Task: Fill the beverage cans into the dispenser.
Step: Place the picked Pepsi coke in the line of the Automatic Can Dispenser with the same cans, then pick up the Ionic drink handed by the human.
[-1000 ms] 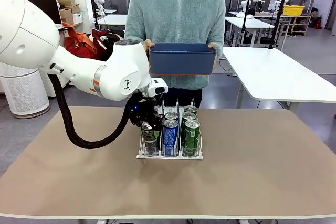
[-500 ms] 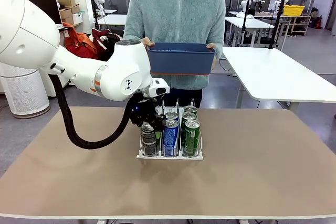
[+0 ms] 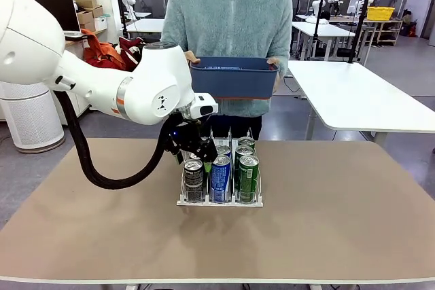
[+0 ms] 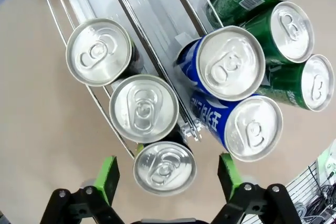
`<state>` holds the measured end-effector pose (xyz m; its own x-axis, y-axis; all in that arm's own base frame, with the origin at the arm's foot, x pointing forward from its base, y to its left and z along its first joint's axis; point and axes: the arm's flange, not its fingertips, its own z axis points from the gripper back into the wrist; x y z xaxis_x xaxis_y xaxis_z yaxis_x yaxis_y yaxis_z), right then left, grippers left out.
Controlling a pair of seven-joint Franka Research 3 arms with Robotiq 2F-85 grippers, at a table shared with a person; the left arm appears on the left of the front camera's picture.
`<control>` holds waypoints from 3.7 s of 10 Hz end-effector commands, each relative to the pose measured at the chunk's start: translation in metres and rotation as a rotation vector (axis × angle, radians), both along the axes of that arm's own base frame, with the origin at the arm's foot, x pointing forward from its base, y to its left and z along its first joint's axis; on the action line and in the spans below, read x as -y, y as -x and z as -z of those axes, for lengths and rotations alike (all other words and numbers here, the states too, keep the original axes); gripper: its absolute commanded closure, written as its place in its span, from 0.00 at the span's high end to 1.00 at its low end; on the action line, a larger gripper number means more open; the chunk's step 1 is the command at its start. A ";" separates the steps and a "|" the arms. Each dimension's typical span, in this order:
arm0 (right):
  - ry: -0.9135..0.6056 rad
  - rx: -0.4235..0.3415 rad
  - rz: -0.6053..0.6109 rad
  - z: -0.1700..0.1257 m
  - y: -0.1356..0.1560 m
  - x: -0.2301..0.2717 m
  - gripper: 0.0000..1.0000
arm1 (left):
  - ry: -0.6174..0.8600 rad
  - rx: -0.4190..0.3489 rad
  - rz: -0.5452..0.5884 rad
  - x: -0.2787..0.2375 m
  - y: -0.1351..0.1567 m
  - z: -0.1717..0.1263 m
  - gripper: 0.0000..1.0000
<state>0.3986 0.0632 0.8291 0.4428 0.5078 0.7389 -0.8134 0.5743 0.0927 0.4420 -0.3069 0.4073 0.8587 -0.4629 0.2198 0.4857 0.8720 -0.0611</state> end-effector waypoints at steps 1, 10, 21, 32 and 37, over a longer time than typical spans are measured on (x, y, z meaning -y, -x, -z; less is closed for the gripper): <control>0.002 -0.007 -0.004 -0.001 0.000 0.001 1.00 | 0.011 0.004 -0.011 -0.004 0.016 -0.006 1.00; 0.002 -0.007 -0.004 -0.001 0.000 0.001 1.00 | 0.000 0.018 0.000 -0.001 0.009 -0.010 1.00; 0.002 -0.007 -0.004 -0.001 0.000 0.001 1.00 | 0.017 0.195 0.273 -0.121 0.026 -0.202 1.00; 0.002 -0.007 -0.004 -0.001 0.000 0.001 1.00 | 0.034 0.401 0.243 -0.147 0.046 -0.342 1.00; 0.002 -0.007 -0.004 -0.001 0.000 0.001 1.00 | 0.034 0.401 0.243 -0.147 0.046 -0.342 1.00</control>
<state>0.3987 0.0630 0.8291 0.4430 0.5078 0.7388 -0.8133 0.5744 0.0929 0.3932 -0.1610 0.7487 0.5782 -0.6238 0.5259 0.6674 0.7324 0.1350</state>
